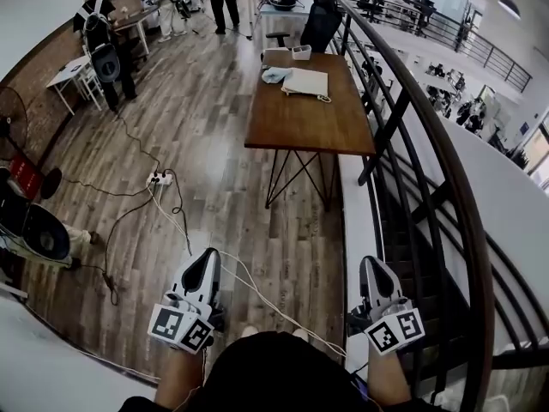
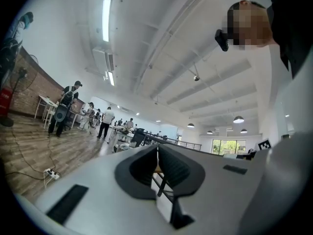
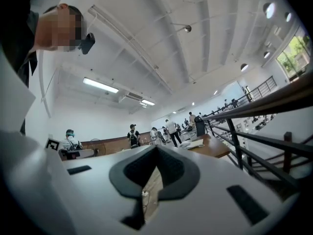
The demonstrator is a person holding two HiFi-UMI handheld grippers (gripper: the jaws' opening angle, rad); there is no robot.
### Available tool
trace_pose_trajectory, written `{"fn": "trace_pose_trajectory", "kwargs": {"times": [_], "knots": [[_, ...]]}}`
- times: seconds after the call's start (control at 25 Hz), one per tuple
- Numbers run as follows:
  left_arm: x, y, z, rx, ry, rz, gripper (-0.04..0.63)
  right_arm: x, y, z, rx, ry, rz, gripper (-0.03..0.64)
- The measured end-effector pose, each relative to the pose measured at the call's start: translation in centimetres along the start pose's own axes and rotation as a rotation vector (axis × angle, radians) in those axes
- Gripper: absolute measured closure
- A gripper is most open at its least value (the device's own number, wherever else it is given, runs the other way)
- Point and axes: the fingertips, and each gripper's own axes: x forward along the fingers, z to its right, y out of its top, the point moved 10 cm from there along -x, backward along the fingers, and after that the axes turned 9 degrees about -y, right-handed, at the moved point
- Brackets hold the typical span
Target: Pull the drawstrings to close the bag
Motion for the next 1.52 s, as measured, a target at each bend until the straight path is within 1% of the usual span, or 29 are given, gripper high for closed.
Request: {"fn": "trace_pose_trajectory", "kwargs": {"times": [0.04, 0.12, 0.2, 0.32, 0.44, 0.48, 0.56, 0.6, 0.72, 0.8, 0.88, 0.96, 1.0, 1.08, 1.16, 1.32, 1.4, 1.52], "knots": [[0.0, 0.0, 0.3, -0.010, -0.007, 0.000, 0.578, -0.3, 0.1, 0.2, 0.023, 0.009, 0.005, 0.620], [0.3, -0.1, 1.0, -0.025, -0.028, 0.002, 0.577, -0.7, 0.3, 0.8, 0.061, 0.028, 0.014, 0.556], [0.7, -0.1, 1.8, -0.025, -0.045, 0.002, 0.577, -1.0, 0.6, 1.3, 0.072, 0.043, 0.022, 0.516], [1.4, -0.1, 3.1, -0.009, -0.043, 0.002, 0.575, -1.3, 1.2, 1.7, 0.020, 0.078, 0.011, 0.450], [1.7, 0.0, 4.2, -0.002, -0.026, 0.009, 0.570, -1.6, 1.6, 1.8, -0.017, 0.138, -0.032, 0.363], [1.8, 0.0, 4.6, 0.001, -0.021, 0.011, 0.554, -1.7, 1.7, 1.9, -0.011, 0.160, -0.042, 0.348], [2.0, -0.3, 5.4, 0.002, -0.013, 0.013, 0.467, -2.0, 1.8, 2.2, 0.006, 0.194, -0.045, 0.328], [2.1, -0.5, 5.8, 0.003, -0.009, 0.012, 0.433, -2.2, 1.9, 2.5, 0.007, 0.199, -0.039, 0.328], [2.8, -1.2, 7.4, 0.020, 0.000, -0.005, 0.374, -2.8, 2.1, 3.7, -0.015, 0.183, -0.016, 0.328], [3.2, -1.5, 8.4, 0.040, 0.001, -0.020, 0.325, -3.2, 2.2, 4.4, -0.012, 0.192, -0.008, 0.319], [3.4, -1.6, 9.0, 0.049, 0.003, -0.031, 0.305, -3.2, 2.3, 5.0, 0.013, 0.212, -0.006, 0.298], [3.6, -1.7, 9.3, 0.047, 0.001, -0.046, 0.299, -3.1, 2.2, 5.4, 0.037, 0.220, -0.007, 0.251], [3.7, -1.7, 9.3, 0.046, -0.001, -0.054, 0.299, -2.9, 2.2, 5.6, 0.042, 0.218, -0.006, 0.239], [4.0, -1.7, 9.2, 0.044, -0.003, -0.061, 0.299, -2.5, 2.1, 5.8, 0.035, 0.212, -0.007, 0.195], [4.5, -1.7, 8.6, 0.045, -0.005, -0.057, 0.299, -1.7, 2.0, 5.7, 0.028, 0.213, -0.014, 0.186], [6.3, -1.8, 6.1, 0.053, -0.018, -0.048, 0.299, 0.8, 1.8, 5.5, 0.044, 0.196, -0.016, 0.190], [7.5, -1.8, 4.5, 0.049, -0.027, -0.038, 0.299, 2.4, 1.9, 5.4, 0.039, 0.175, -0.011, 0.224], [9.6, -1.5, 1.7, 0.031, -0.054, -0.021, 0.299, 5.4, 2.2, 5.1, 0.022, 0.154, -0.002, 0.241]]}}
